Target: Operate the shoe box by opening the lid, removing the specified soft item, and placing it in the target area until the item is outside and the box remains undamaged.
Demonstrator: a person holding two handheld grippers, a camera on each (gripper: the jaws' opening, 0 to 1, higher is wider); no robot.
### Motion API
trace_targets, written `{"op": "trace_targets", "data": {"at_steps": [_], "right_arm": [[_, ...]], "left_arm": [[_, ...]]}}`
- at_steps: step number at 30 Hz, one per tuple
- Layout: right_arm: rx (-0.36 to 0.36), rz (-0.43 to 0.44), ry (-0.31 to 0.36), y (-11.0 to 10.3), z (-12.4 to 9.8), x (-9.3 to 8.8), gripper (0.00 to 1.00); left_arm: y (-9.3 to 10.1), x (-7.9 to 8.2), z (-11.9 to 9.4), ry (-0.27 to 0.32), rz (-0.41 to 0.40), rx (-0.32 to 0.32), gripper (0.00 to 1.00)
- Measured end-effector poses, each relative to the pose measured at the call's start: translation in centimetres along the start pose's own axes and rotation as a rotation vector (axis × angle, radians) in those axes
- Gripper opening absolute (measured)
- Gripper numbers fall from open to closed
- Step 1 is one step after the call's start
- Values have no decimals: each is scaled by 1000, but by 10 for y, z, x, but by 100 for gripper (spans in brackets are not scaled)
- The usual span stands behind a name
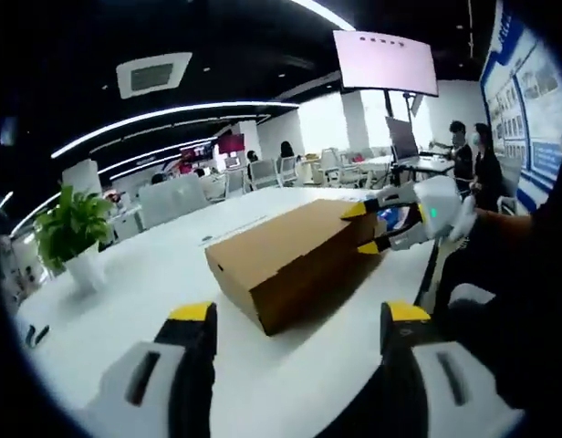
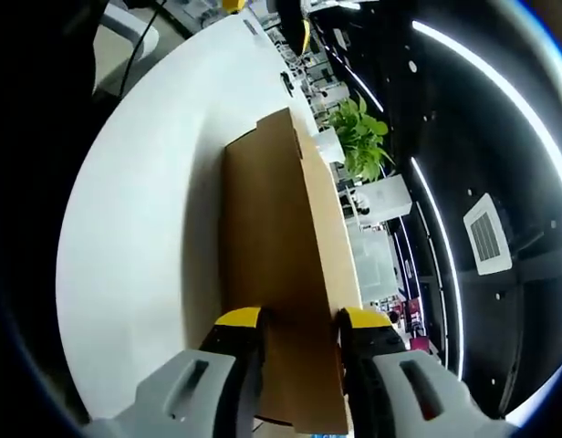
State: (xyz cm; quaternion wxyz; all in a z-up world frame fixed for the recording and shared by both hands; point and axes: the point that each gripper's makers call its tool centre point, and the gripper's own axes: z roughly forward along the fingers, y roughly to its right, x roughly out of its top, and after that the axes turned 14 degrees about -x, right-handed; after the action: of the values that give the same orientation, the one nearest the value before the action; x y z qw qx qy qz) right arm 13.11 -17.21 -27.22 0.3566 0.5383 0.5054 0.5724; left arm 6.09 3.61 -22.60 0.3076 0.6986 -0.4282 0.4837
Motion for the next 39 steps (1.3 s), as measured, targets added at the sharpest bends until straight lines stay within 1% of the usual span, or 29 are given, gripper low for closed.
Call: {"op": "trace_targets", "data": {"at_steps": [1,3,4,7,9,10,11,14,15,17,21,23,24,28,32,34,37,39], "right_arm": [[0,0,-1,0,0,0,32],[-3,-2,-1,0,0,0,32],[-5,-5,-3,0,0,-1,32],[-12,-10,-8,0,1,-1,32],[-14,-13,-11,0,0,-1,32],[-14,-12,-12,0,0,-1,32],[-13,-7,-14,0,0,-1,32],[-11,-12,-18,-2,0,0,34],[-3,-23,-17,-4,0,-1,37],[5,-17,-15,-7,-1,-1,41],[7,-8,-13,-6,-1,0,41],[8,-17,-20,-6,-1,-1,41],[7,-24,-22,-6,0,-1,41],[10,-20,-22,-6,-1,-1,42],[23,26,-16,-4,-2,1,42],[30,71,-14,-3,-4,3,41],[37,137,6,1,-10,10,40],[36,154,5,4,-13,10,41]], "left_arm": [[2,-1,-3,2,-11,-2,86],[5,-4,-11,13,-48,10,92],[2,-5,-17,23,-63,45,95],[-2,-8,-28,40,-84,86,98],[-1,-12,-31,49,-114,77,99],[-1,-15,-31,49,-140,75,99],[-1,-18,-30,40,-147,75,99],[1,-22,-30,21,-148,72,99],[3,-22,-29,23,-140,69,99],[3,-21,-28,23,-128,67,99],[3,-25,-27,12,-145,65,99],[3,-30,-26,-21,-134,68,99],[3,-30,-26,-27,-135,70,99],[4,-27,-26,-16,-141,61,99],[5,-25,-25,-22,-127,65,99],[6,-24,-25,-23,-125,65,99],[7,-22,-24,-25,-119,63,99],[8,-21,-24,-24,-116,62,99]]}}
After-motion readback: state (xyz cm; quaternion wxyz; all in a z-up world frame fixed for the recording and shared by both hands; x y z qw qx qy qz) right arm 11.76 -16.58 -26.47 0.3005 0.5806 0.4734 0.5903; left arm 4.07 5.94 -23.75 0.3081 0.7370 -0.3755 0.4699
